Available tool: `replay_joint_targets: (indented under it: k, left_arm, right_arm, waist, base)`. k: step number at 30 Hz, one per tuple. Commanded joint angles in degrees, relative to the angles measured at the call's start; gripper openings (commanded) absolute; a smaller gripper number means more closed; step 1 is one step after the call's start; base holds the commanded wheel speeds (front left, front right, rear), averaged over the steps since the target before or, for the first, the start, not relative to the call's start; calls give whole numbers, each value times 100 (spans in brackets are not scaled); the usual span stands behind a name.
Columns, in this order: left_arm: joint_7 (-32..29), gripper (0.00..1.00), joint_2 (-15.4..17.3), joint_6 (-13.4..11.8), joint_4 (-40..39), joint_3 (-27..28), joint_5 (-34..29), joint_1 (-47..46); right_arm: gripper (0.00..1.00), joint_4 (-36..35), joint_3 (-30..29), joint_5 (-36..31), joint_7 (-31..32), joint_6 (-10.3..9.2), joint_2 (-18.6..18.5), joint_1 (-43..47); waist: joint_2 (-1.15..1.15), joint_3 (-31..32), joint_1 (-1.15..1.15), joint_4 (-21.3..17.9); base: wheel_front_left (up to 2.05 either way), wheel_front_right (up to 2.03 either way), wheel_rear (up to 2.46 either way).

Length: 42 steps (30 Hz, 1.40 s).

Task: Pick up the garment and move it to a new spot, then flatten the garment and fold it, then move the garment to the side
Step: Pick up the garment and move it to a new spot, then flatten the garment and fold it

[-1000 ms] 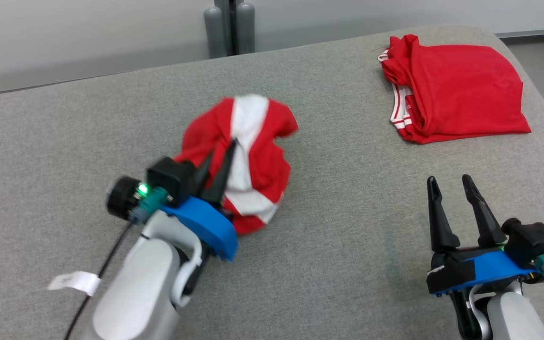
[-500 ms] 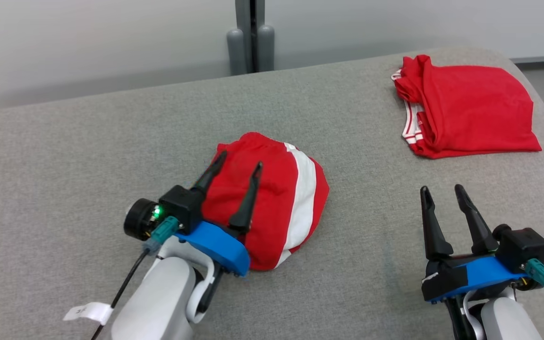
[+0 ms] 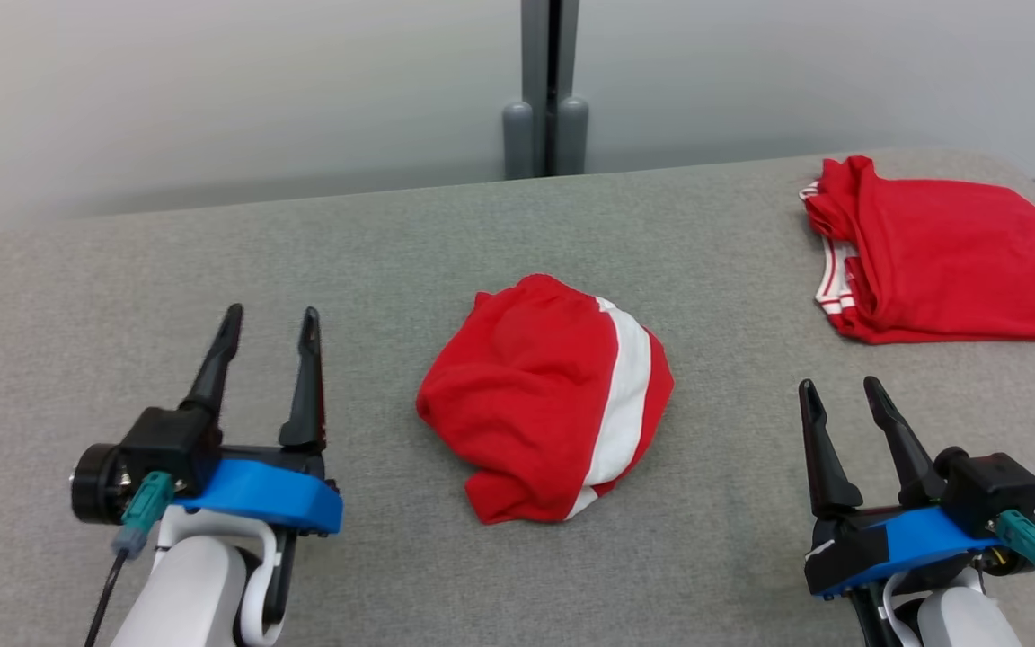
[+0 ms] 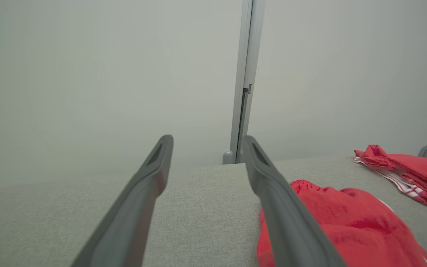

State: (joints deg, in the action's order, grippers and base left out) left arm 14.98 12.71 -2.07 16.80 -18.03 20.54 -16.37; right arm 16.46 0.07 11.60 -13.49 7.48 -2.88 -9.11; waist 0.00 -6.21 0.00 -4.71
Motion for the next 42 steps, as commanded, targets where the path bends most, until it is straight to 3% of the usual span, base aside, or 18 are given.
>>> replay_joint_targets:
  k: [1,8,18,42]
  left_arm:
    - [21,100,40,-36,-98,73,-37,112]
    - [25,100,61,-115,-504,505,-145,684]
    - [26,100,83,-12,-606,982,-73,1368]
    - [27,100,-131,126,-554,1282,-312,1627]
  right_arm:
    - [100,-35,-17,-50,13,3,-5,38]
    - [100,-96,-67,-66,104,3,-4,153]
    - [100,-165,-110,-97,240,3,-4,389]
    - [100,-347,-204,-102,526,3,-4,658]
  waist:
    - [0,15,0,48]
    - [0,155,0,253]
    - [0,347,0,364]
    - [0,503,0,423]
  base:
    - [0,0,0]
    - [0,0,0]
    - [0,0,0]
    - [0,0,0]
